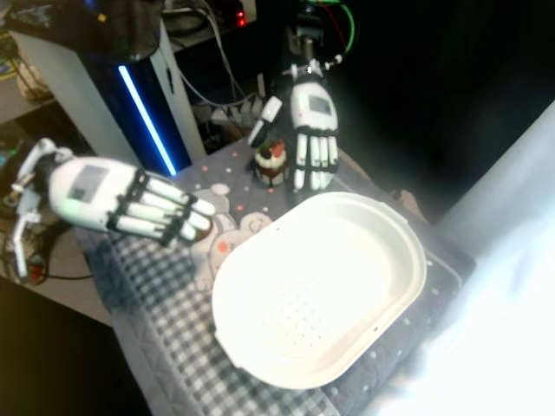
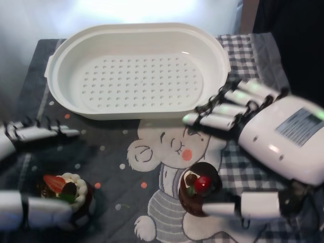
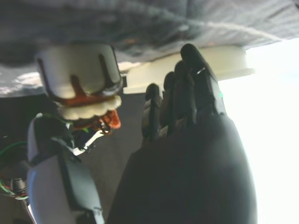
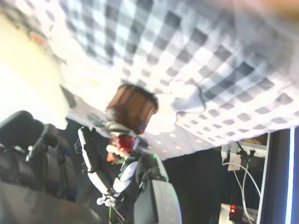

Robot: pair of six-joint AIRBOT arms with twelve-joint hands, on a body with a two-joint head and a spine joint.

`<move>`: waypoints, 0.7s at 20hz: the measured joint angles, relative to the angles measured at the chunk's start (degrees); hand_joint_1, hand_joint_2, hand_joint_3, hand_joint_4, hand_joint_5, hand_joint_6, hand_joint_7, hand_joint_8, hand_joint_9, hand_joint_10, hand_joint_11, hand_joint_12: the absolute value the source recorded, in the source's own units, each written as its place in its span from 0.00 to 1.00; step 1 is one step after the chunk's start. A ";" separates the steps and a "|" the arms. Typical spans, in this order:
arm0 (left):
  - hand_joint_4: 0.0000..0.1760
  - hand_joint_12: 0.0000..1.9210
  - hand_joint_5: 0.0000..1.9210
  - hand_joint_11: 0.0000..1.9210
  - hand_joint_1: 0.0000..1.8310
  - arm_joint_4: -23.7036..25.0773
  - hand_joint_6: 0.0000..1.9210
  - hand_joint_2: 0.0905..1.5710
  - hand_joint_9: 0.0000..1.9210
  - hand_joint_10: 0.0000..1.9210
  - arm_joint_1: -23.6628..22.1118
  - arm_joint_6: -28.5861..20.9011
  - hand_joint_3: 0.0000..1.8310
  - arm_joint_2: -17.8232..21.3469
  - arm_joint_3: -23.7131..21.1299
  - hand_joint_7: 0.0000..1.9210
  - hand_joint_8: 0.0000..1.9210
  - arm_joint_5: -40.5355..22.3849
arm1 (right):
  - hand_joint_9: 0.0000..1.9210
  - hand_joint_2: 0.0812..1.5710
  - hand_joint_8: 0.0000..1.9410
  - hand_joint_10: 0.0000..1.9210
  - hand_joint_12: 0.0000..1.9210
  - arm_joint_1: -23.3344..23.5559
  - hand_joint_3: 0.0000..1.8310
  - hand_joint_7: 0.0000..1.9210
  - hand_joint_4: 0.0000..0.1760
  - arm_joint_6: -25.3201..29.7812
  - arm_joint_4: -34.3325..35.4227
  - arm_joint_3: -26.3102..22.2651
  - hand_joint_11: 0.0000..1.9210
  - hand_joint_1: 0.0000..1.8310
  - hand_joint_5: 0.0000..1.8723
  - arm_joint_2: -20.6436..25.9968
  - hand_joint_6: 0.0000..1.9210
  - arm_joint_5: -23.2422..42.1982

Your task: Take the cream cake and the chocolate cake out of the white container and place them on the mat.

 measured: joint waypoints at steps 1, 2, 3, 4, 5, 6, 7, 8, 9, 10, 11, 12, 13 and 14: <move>0.00 0.65 0.30 0.12 0.24 -0.15 0.01 0.65 0.32 0.04 0.00 0.02 0.00 0.24 -0.04 0.32 0.01 -0.76 | 0.19 0.60 0.55 0.65 0.79 0.00 0.00 0.21 0.00 -0.04 0.13 0.00 0.11 0.34 0.29 0.17 0.15 0.70; 0.00 0.67 0.29 0.11 0.21 -0.83 0.00 0.67 0.33 0.04 0.04 0.02 0.00 1.18 -0.31 0.32 0.00 -3.56 | 0.19 0.60 0.65 0.72 0.83 0.00 0.00 0.19 0.00 -0.02 0.42 0.00 0.12 0.35 0.25 0.92 0.28 3.45; 0.00 0.66 0.28 0.13 0.23 -0.66 0.00 0.67 0.34 0.03 0.04 0.11 0.00 1.51 -0.31 0.32 0.00 -5.77 | 0.18 0.61 0.73 0.78 0.88 0.00 0.00 0.18 0.00 -0.02 0.70 0.11 0.12 0.36 0.20 1.33 0.45 5.90; 0.00 0.66 0.27 0.14 0.26 -0.57 0.00 0.67 0.35 0.03 0.02 0.09 0.00 1.66 -0.31 0.33 0.00 -8.55 | 0.18 0.62 0.78 0.83 0.91 0.00 0.00 0.18 0.00 0.00 1.03 0.44 0.12 0.36 0.17 1.49 0.54 8.66; 0.00 0.66 0.27 0.15 0.27 -0.37 0.00 0.69 0.35 0.03 -0.24 0.42 0.00 1.81 -0.35 0.33 0.00 -10.78 | 0.18 0.62 0.79 0.86 0.94 0.00 0.00 0.17 0.00 0.00 1.66 0.59 0.13 0.36 0.15 1.64 0.58 10.82; 0.00 0.64 0.28 0.16 0.28 -0.35 0.00 0.69 0.37 0.03 -0.94 1.03 0.00 2.19 -0.68 0.33 0.00 -13.73 | 0.21 0.64 0.77 0.85 0.98 0.00 0.01 0.19 0.00 0.00 2.80 0.90 0.18 0.40 0.13 1.92 0.60 13.29; 0.00 0.64 0.28 0.18 0.29 0.02 0.01 0.69 0.38 0.04 -1.95 1.92 0.00 2.64 -0.66 0.34 0.01 -15.78 | 0.21 0.65 0.77 0.85 0.99 0.00 0.01 0.19 0.00 0.00 3.26 1.36 0.21 0.42 0.10 1.99 0.62 15.58; 0.00 0.65 0.29 0.19 0.30 0.15 0.01 0.70 0.40 0.04 -3.02 2.51 0.00 3.08 -0.63 0.36 0.01 -17.92 | 0.20 0.66 0.76 0.82 0.99 0.00 0.02 0.17 0.00 0.00 3.85 1.77 0.20 0.46 0.06 1.99 0.64 17.88; 0.00 0.64 0.30 0.21 0.29 0.37 0.01 0.69 0.41 0.05 -4.13 3.17 0.00 3.21 -0.22 0.37 0.01 -19.43 | 0.24 0.65 0.71 0.76 0.96 0.00 0.02 0.20 0.00 0.02 4.20 2.23 0.21 0.45 0.03 2.01 0.65 19.56; 0.00 0.62 0.29 0.21 0.25 0.61 0.01 0.69 0.40 0.04 -5.68 3.48 0.00 3.34 0.61 0.37 0.01 -20.72 | 0.22 0.65 0.68 0.74 0.96 0.00 0.03 0.17 0.00 0.02 4.79 3.10 0.18 0.41 0.01 2.01 0.57 21.92; 0.00 0.65 0.30 0.17 0.29 0.24 0.01 0.70 0.39 0.03 -6.73 4.20 0.00 3.34 0.92 0.37 0.01 -21.31 | 0.18 0.64 0.63 0.70 0.95 0.00 0.03 0.13 0.00 0.04 5.57 3.69 0.12 0.40 0.00 2.03 0.37 23.76; 0.00 0.63 0.28 0.14 0.29 0.02 0.00 0.71 0.38 0.02 -7.85 5.14 0.00 3.37 1.14 0.36 0.00 -22.21 | 0.16 0.66 0.52 0.59 0.89 0.00 0.05 0.12 0.00 0.02 7.17 4.22 0.07 0.40 0.00 2.03 0.24 26.12; 0.00 0.58 0.28 0.17 0.28 0.22 0.00 0.71 0.39 0.02 -8.61 6.10 0.00 3.39 1.16 0.36 0.00 -23.19 | 0.13 0.72 0.46 0.55 0.88 0.00 0.07 0.11 0.00 0.02 8.55 4.42 0.03 0.35 0.00 2.08 0.43 28.44; 0.00 0.56 0.30 0.21 0.25 1.03 0.00 0.71 0.42 0.02 -9.33 6.19 0.00 3.39 1.40 0.37 0.00 -23.87 | 0.13 0.78 0.33 0.45 0.83 0.00 0.07 0.12 0.00 0.04 9.29 4.42 0.02 0.30 0.00 2.45 0.35 30.34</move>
